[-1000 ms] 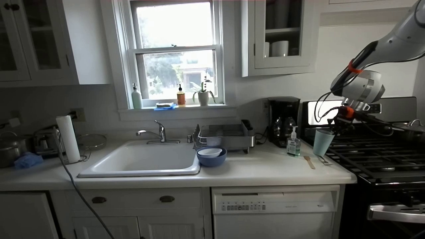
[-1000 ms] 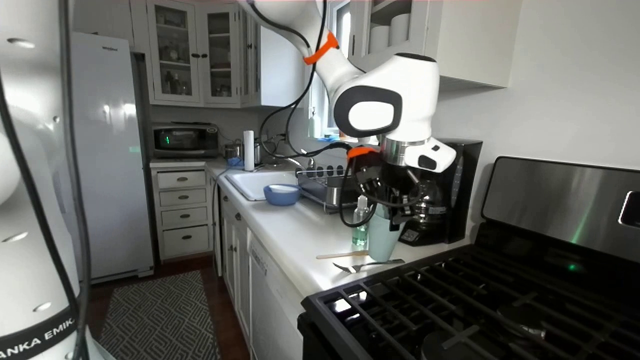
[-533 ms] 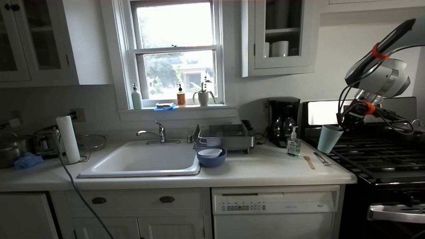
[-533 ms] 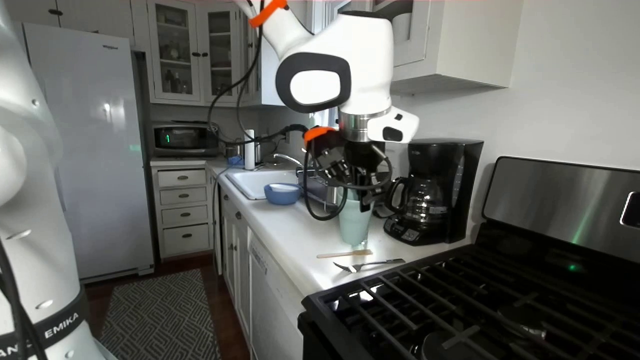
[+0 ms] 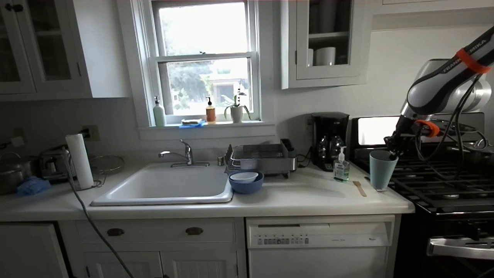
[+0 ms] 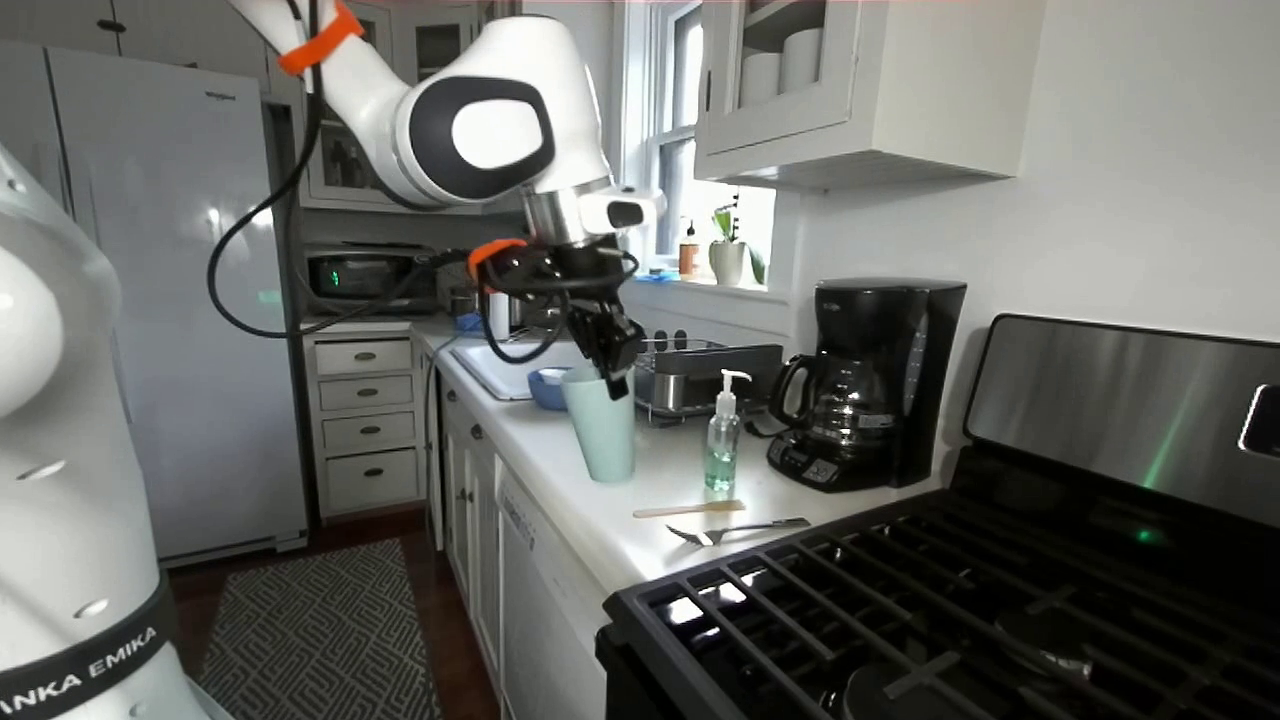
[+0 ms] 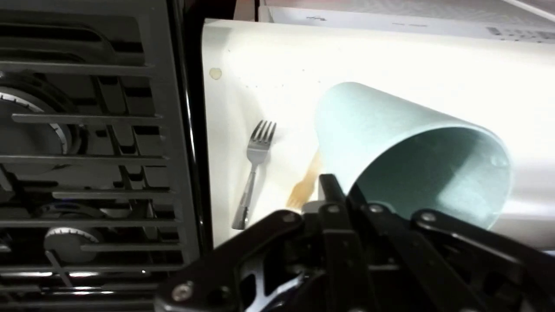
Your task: Move the cup to the left
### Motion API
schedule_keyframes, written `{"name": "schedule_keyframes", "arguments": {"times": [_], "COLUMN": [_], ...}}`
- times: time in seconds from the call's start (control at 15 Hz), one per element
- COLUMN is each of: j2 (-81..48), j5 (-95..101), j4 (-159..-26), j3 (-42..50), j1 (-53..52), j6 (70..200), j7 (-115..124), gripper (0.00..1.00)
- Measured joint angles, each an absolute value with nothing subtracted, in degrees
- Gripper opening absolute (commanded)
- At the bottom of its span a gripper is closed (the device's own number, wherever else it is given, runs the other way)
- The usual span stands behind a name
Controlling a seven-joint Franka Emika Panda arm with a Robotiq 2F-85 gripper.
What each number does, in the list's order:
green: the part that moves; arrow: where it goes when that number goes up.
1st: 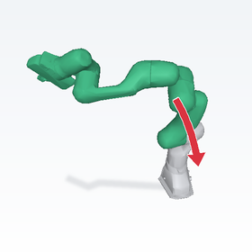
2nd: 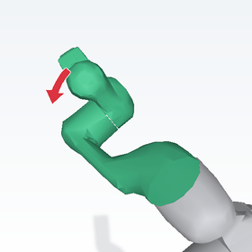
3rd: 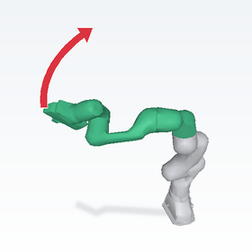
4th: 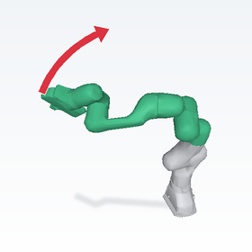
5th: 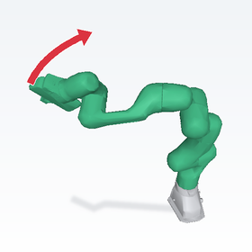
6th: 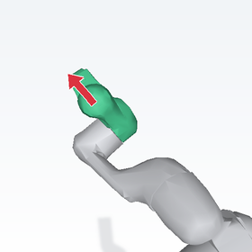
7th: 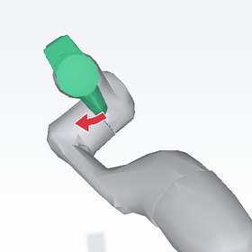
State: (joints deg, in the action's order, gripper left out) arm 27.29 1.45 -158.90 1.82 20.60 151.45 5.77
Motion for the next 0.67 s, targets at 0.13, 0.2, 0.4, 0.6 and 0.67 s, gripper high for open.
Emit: {"name": "schedule_keyframes", "arguments": {"times": [0.13,0.2,0.4,0.6,0.67], "j2": [30.5,32.1,35.7,36.0,36.0], "j5": [3.1,3.1,3.1,3.1,3.1], "j4": [-158.0,-157.6,-157.4,-157.5,-157.5], "j3": [-3.4,-5.6,-8.2,-7.8,-7.8], "j1": [18.4,16.8,14.0,14.3,14.3], "j6": [146.8,144.3,140.5,140.3,140.3], "j7": [10.6,12.7,16.0,15.9,15.9], "gripper": [0.04,0.04,0.04,0.04,0.04]}}
